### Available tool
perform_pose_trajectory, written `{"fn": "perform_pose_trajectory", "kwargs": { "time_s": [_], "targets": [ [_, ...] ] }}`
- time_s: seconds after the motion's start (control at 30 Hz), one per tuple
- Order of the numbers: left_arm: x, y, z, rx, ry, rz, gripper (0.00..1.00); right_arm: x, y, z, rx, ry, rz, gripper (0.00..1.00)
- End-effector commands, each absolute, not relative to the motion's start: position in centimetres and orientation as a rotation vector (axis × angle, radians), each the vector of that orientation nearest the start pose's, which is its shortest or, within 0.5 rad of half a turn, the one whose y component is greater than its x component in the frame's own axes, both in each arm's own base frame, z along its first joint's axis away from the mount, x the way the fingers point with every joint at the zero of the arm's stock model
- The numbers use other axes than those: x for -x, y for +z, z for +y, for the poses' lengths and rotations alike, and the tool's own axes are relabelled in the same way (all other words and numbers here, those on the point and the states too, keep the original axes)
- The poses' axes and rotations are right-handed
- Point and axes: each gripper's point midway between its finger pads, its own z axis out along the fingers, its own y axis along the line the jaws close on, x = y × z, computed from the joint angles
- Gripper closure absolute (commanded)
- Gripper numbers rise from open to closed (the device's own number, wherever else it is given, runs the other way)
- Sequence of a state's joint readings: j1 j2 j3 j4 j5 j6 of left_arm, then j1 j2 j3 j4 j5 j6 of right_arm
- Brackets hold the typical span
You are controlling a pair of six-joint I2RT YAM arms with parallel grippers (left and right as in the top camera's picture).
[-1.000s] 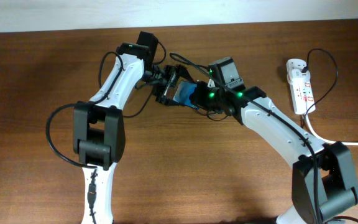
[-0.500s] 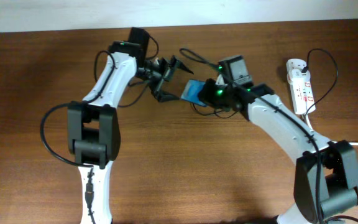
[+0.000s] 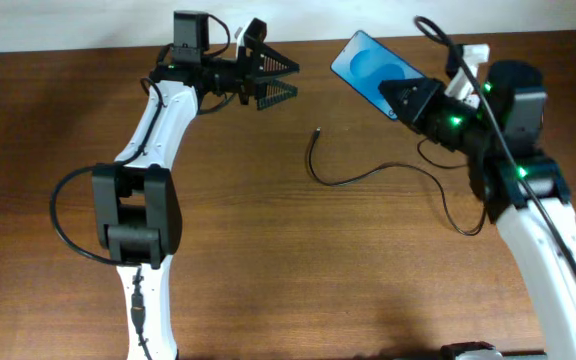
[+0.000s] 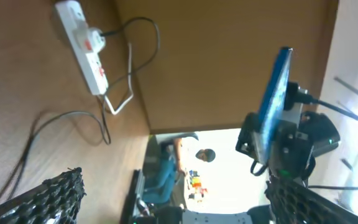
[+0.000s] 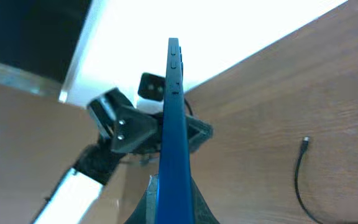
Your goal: Plug charger to phone and switch on socket
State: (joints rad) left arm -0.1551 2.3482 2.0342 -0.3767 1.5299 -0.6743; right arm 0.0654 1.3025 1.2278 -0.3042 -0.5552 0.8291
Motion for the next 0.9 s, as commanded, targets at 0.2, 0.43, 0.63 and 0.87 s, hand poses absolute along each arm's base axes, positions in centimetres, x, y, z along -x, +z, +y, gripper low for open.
{"fn": "perform_pose_trajectory", "kwargs": {
  "time_s": [0.2, 0.43, 0.63, 0.87],
  "targets": [
    [-47.2, 26.7, -25.2, -0.364, -2.225, 2.191, 0.01, -33.4, 35.8, 8.6, -0.502, 0.937, 1.995, 0.96],
    [-45.3, 31.4, -24.1, -0.445, -2.161, 2.117, 0.01, -29.0, 37.0, 6.0, -0.506, 0.852, 1.966, 0.96],
    [-44.7, 27.7, -23.7, -0.271, -1.958, 2.307, 0.01, -31.3, 32.7, 7.8, -0.584, 1.024, 1.948, 0.96],
    [-45.4, 25.7, -24.4, -0.231, -1.797, 2.4, 0.01, -38.5, 30.1, 12.7, -0.754, 1.225, 1.674, 0.96]
  ]
}}
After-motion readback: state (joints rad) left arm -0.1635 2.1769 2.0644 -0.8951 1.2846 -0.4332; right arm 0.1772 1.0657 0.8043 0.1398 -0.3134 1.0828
